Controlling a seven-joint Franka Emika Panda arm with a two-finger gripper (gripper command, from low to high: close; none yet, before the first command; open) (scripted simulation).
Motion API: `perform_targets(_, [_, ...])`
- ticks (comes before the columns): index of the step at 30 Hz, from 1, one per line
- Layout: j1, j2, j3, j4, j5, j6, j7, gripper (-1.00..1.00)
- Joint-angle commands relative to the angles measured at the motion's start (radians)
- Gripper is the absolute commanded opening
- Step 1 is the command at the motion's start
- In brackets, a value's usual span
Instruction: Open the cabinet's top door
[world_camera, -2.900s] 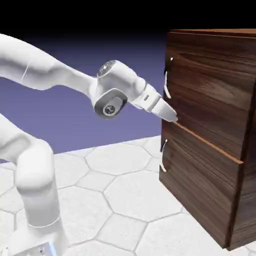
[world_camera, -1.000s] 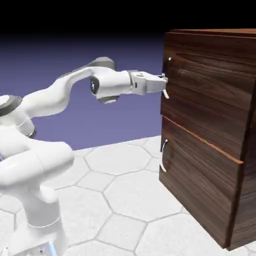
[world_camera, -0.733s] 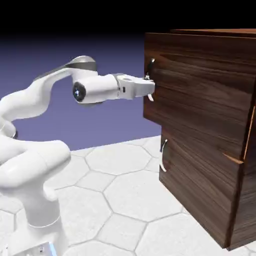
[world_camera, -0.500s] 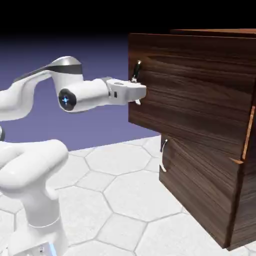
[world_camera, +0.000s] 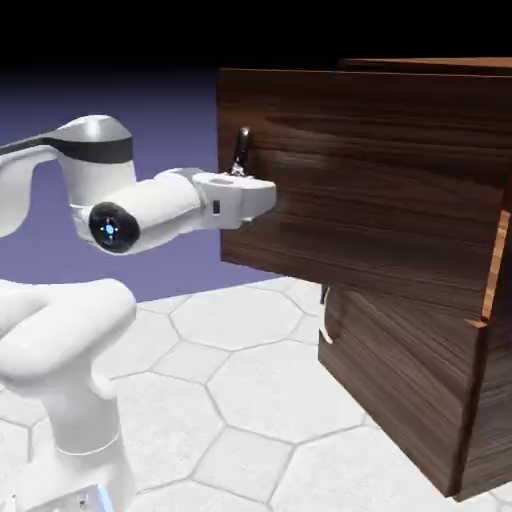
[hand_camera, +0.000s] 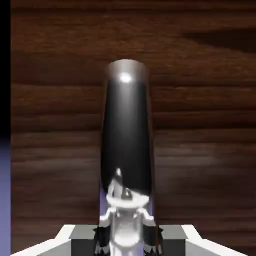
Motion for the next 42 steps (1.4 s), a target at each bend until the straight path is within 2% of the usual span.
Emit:
perform_targets(1, [-0.005,0.017,-0.036,0.005,-0.034,-0.022,-0.013,-1.00])
perform_targets(9, [-0.009,0.225,-0.326,0.094,-0.323,-0.215,-0.136,-1.00])
perform_targets(17, [0.095,0.513,-0.594,0.290,-0.588,-0.419,-0.274,-1.00])
perform_targets(35, [0.610,1.144,-1.180,0.915,-0.877,-0.955,-0.600,-1.00])
perform_targets(42, [0.777,1.373,-1.404,1.082,-0.909,-1.143,-0.788,-1.00])
